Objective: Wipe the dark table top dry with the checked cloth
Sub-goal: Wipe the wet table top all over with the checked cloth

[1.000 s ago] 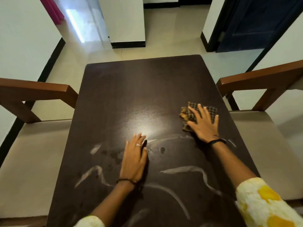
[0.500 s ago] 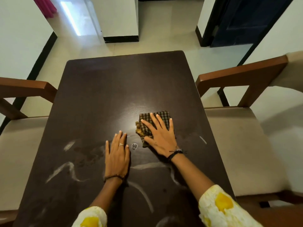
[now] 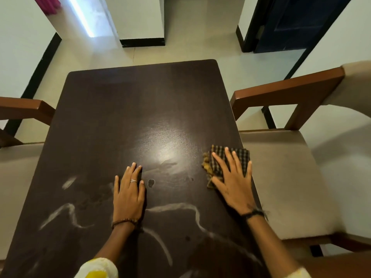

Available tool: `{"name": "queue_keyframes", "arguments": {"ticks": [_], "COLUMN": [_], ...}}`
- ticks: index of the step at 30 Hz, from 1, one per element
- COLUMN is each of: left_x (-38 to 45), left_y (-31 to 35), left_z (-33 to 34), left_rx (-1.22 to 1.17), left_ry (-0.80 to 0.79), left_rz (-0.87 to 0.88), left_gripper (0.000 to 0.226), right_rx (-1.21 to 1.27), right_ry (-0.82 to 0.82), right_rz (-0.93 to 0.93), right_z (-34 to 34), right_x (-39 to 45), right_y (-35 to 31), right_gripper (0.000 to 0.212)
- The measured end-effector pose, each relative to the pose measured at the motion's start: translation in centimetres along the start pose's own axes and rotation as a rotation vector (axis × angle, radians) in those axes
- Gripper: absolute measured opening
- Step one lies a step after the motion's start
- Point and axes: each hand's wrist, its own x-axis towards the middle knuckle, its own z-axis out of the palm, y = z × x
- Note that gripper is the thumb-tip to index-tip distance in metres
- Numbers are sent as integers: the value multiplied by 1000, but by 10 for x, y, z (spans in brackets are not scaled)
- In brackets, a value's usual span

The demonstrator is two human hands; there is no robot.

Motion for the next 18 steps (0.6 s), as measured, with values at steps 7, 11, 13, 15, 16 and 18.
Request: {"name": "queue_keyframes", "arguments": {"ticks": [7, 11, 13, 15, 16, 18], "left_x": [1, 1, 1, 0, 0, 0], "left_y": [0, -1, -1, 0, 1, 1], "left_z": [1, 1, 1, 1, 0, -1], "left_rx": [9, 9, 13, 17, 19, 22], "left_ry": [-7, -2, -3, -5, -8, -11], "left_rz": [-11, -11, -10, -10, -9, -8], "left_gripper": [43, 43, 43, 43, 43, 43], "right_rx": [11, 23, 15, 18, 25, 34], "right_ry": [-51, -95, -91, -66, -56, -62], "right_rz": [-27, 4, -7, -48, -68, -80], "right_z": [-11, -26, -26, -21, -18, -11], "right_x": [49, 104, 104, 80, 61, 19], "right_y": [15, 17, 17, 20, 23, 27], "right_gripper": [65, 62, 62, 63, 64, 64]}}
